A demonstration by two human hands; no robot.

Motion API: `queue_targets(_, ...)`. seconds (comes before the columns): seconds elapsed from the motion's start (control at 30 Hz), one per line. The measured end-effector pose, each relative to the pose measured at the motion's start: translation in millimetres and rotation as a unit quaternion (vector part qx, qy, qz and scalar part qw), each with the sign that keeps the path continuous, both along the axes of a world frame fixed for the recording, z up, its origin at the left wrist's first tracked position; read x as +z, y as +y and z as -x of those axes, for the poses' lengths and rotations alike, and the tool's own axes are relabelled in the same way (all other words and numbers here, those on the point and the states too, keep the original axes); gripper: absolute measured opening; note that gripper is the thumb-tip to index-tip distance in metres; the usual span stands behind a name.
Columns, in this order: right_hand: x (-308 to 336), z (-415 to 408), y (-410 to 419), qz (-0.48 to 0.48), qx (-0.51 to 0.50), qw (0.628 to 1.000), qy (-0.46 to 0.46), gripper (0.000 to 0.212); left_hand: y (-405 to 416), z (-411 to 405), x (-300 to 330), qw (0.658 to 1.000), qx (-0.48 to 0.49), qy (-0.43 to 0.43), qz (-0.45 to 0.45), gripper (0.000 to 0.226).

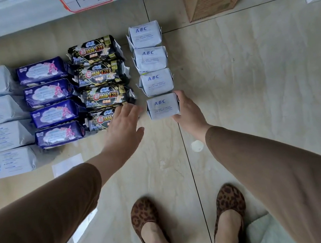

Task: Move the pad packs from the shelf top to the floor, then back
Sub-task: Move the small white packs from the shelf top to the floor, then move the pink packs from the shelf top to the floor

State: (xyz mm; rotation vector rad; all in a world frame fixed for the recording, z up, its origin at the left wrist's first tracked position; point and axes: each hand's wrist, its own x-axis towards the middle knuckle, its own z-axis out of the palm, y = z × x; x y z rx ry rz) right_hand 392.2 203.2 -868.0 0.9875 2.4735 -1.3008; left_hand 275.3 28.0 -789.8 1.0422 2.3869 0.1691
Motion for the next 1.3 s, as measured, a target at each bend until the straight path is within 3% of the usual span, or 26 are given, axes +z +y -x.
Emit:
queue_targets(0.2, 8, -2, -6, -0.049, -0.022, 0.996, -0.068, 0.086, -6, -17, 4, 1.000, 0.015, -0.004, 0.018, 0.052)
queue_targets(0.43, 115, -56, 1, -0.049, -0.001, 0.992, -0.115, 0.073, -3, -41, 79, 0.997, 0.031, -0.009, 0.068, 0.055)
queue_targets(0.57, 223, -80, 23, -0.054, 0.047, 0.989, -0.126, 0.065, 19, -57, 164, 0.995, 0.043, -0.020, 0.088, 0.057)
queue_targets(0.67, 319, -89, 46, -0.081, 0.073, 0.986, -0.124, 0.060, 45, -66, 246, 0.997, 0.058, -0.017, 0.054, 0.054)
queue_targets(1.0, 633, -87, 125, -0.141, 0.067, 0.988, -0.005, 0.050, 132, -78, 542, 0.997, 0.037, 0.035, -0.057, 0.052)
queue_targets(1.3, 792, -28, 182, -0.203, 0.079, 0.970, 0.111, 0.042, 186, -26, 704, 0.975, 0.043, 0.121, -0.181, 0.056)
